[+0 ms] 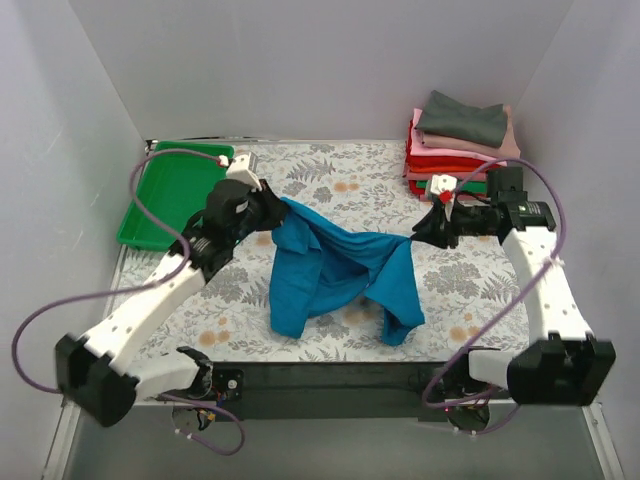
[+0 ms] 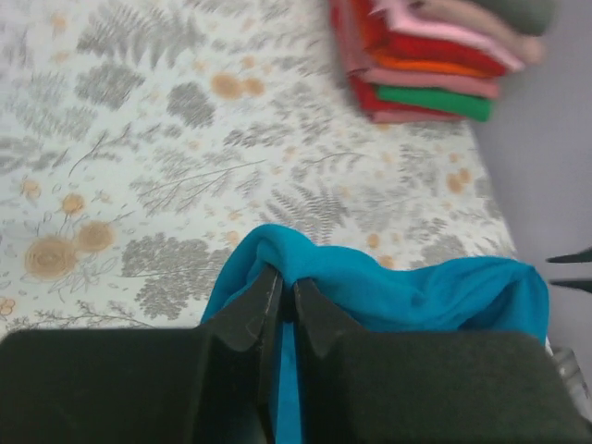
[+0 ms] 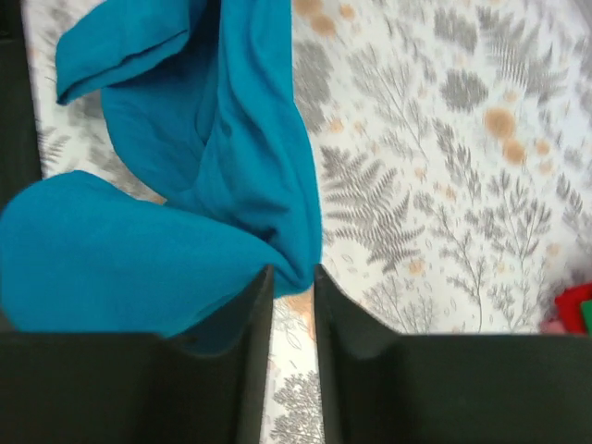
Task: Fold and stack the t-shirts
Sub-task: Flatten the tshirt out
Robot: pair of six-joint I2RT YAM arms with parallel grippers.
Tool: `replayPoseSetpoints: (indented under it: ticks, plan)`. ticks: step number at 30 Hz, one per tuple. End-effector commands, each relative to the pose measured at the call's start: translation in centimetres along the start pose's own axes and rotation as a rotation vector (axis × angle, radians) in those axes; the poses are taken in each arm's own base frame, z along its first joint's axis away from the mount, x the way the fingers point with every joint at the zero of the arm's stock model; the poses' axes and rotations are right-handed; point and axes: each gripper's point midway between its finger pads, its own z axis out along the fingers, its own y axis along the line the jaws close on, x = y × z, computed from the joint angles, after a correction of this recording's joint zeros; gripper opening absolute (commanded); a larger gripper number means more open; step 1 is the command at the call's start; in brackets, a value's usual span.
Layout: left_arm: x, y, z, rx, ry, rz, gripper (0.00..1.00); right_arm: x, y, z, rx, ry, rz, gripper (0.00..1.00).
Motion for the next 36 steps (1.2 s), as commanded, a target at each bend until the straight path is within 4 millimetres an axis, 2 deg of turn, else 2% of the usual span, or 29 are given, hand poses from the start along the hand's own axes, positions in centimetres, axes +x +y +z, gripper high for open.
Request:
replayPoseSetpoints:
  ticks: [1, 2, 3, 4, 5, 7, 8, 9, 11, 12, 14, 15, 16, 17, 18, 19, 22, 25, 26, 28, 32, 35, 36]
  plan:
    - [3.1, 7.9, 6.1, -0.150, 0.112, -0.197, 0.12, 3.6, -6.8, 1.2, 0.149, 0.099, 0.146, 0.33]
    - [5.2, 9.6, 8.3, -0.173, 0.212, -0.245, 0.43, 5.2, -8.3, 1.0, 0.206, 0.168, 0.189, 0.42]
    - [5.7, 10.9, 9.2, -0.190, 0.265, -0.275, 0.53, 6.9, -10.0, 0.6, 0.251, 0.200, 0.246, 0.52]
    - [6.1, 11.3, 9.8, -0.207, 0.299, -0.262, 0.58, 7.5, -10.4, 0.4, 0.274, 0.218, 0.283, 0.61]
    - [7.0, 11.8, 9.9, -0.226, 0.348, -0.236, 0.64, 8.2, -10.6, 0.2, 0.292, 0.237, 0.295, 0.63]
    - [4.9, 10.9, 9.7, -0.200, 0.306, -0.196, 0.66, 8.0, -10.4, -0.3, 0.320, 0.236, 0.274, 0.65]
    - [3.9, 10.7, 9.1, -0.196, 0.276, -0.170, 0.68, 8.7, -9.7, -0.2, 0.316, 0.243, 0.281, 0.65]
    - [2.1, 10.2, 7.9, -0.193, 0.222, -0.125, 0.70, 8.2, -9.0, -0.5, 0.323, 0.232, 0.261, 0.66]
    - [1.2, 9.8, 6.1, -0.186, 0.202, -0.074, 0.70, 8.7, -7.1, -0.1, 0.287, 0.220, 0.275, 0.66]
    - [0.3, 9.3, 4.3, -0.177, 0.167, -0.038, 0.71, 8.3, -6.2, -0.2, 0.281, 0.205, 0.260, 0.67]
    - [0.6, 9.6, 2.4, -0.193, 0.165, -0.018, 0.74, 7.9, -4.1, 0.0, 0.239, 0.176, 0.248, 0.67]
    - [0.7, 9.6, 1.4, -0.197, 0.156, -0.013, 0.79, 8.7, -2.8, 0.3, 0.215, 0.176, 0.264, 0.67]
    - [1.3, 9.7, -0.4, -0.200, 0.143, -0.019, 0.83, 8.9, -2.1, 0.4, 0.203, 0.173, 0.268, 0.68]
    - [1.8, 9.6, -1.4, -0.197, 0.138, -0.024, 0.86, 8.7, -1.3, 0.4, 0.199, 0.168, 0.255, 0.68]
    - [1.6, 9.2, -2.9, -0.183, 0.107, -0.036, 0.90, 9.3, -0.4, 0.7, 0.184, 0.174, 0.264, 0.68]
    - [3.3, 9.7, -3.7, -0.195, 0.136, -0.051, 0.91, 9.6, 0.2, 0.7, 0.178, 0.178, 0.266, 0.68]
    - [5.4, 9.1, -5.8, -0.154, 0.172, -0.102, 0.91, 10.2, 1.7, 0.6, 0.170, 0.199, 0.258, 0.68]
    - [7.3, 7.6, -6.7, -0.082, 0.229, -0.194, 0.90, 10.6, 3.2, 1.2, 0.138, 0.236, 0.239, 0.68]
    - [8.6, 7.1, -6.9, -0.049, 0.270, -0.232, 0.90, 10.8, 3.3, 1.1, 0.149, 0.253, 0.234, 0.68]
    - [9.8, 6.4, -6.9, -0.011, 0.320, -0.277, 0.89, 11.0, 4.0, 1.7, 0.127, 0.269, 0.239, 0.67]
    - [13.3, 7.2, -6.0, -0.035, 0.430, -0.376, 0.80, 11.8, 5.1, 3.1, 0.081, 0.327, 0.243, 0.66]
    - [14.9, 7.1, -5.3, -0.034, 0.483, -0.396, 0.75, 12.1, 5.2, 4.2, 0.060, 0.351, 0.246, 0.66]
    - [16.0, 7.4, -4.9, -0.059, 0.520, -0.403, 0.74, 12.0, 5.8, 5.0, 0.024, 0.360, 0.227, 0.65]
